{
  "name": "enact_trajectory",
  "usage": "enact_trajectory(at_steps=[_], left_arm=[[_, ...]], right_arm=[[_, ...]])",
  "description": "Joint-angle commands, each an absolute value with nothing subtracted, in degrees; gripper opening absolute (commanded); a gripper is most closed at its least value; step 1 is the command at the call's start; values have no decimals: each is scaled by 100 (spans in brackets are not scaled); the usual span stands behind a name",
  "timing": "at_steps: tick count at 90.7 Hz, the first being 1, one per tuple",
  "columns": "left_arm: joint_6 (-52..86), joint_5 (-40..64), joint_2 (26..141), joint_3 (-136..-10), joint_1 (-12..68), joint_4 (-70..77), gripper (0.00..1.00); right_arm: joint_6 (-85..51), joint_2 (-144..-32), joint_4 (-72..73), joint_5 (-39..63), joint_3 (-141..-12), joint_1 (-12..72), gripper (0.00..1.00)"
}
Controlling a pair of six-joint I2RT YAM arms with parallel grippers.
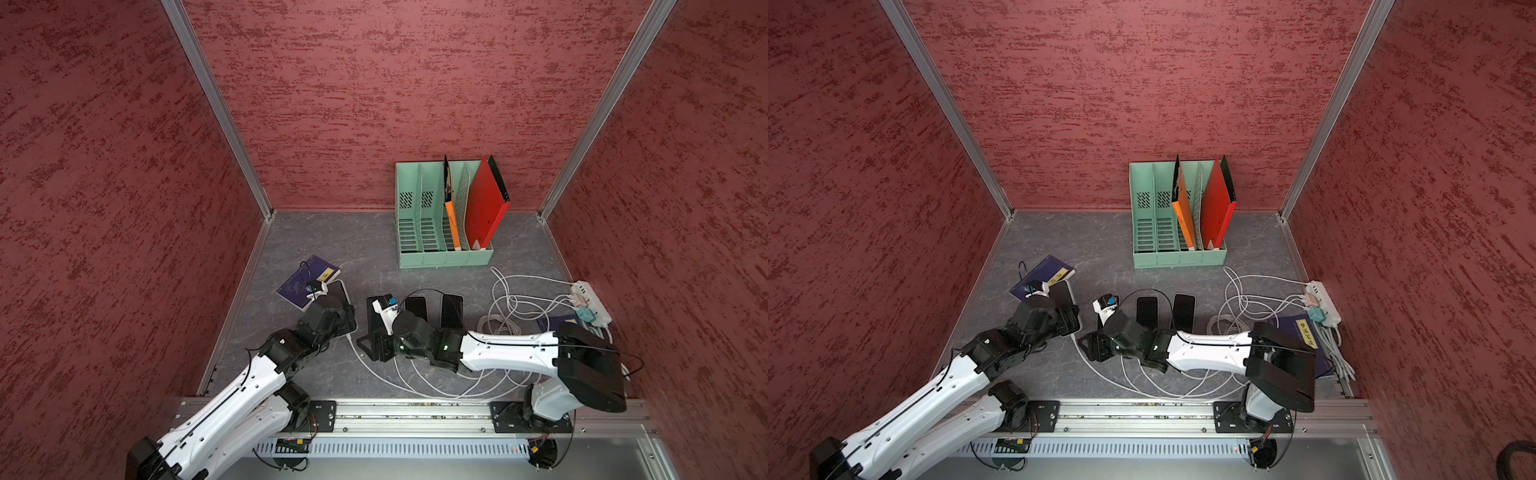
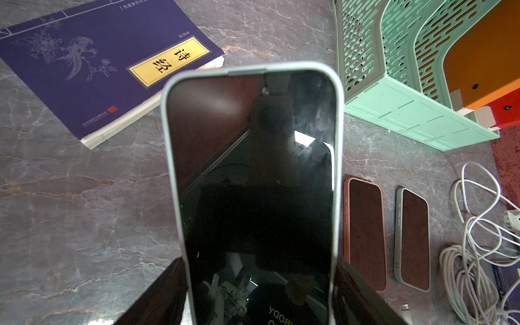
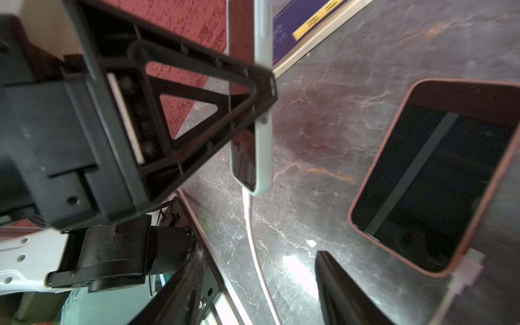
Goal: Unplug the charging cable from the phone
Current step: Remove the charging cable from the phone.
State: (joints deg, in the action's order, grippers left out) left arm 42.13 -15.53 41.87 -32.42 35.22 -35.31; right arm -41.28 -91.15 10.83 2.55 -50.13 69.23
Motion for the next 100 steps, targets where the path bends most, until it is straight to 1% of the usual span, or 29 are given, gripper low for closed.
enact_trajectory(at_steps=[1, 13, 24, 38, 51, 63, 73, 87, 100], left_arm=[[4201, -1756, 3990, -3251, 3577, -3113, 0], [4201, -1788, 3842, -3219, 3631, -3009, 0], [4220, -1891, 3718, -3225, 3665, -3008, 0], [4231, -1946, 3653, -3216, 3682, -3022, 0], [4229, -1949, 3586, -3197, 3691, -2980, 0], [4230, -1965, 3579, -3219, 3691, -3001, 0], [4220, -1964, 3586, -3232, 3699, -2995, 0], [4207, -1953, 3594, -3232, 3698, -2971, 0], [4207, -1952, 3595, -3243, 3703, -2963, 0]], right_arm=[[-3934, -9245, 1297, 720, -5256, 6984, 66], [-3778, -9421, 1096, 900, -5432, 6983, 63], [-3723, -9568, 852, 862, -5569, 6983, 59], [-3710, -9666, 799, 853, -5609, 6985, 58], [-3692, -9723, 693, 849, -5660, 6981, 50], [-3685, -9714, 642, 869, -5692, 6990, 48], [-3665, -9728, 571, 844, -5739, 6981, 45], [-3632, -9779, 489, 834, -5825, 6987, 36], [-3590, -9801, 416, 798, -5880, 6987, 35]])
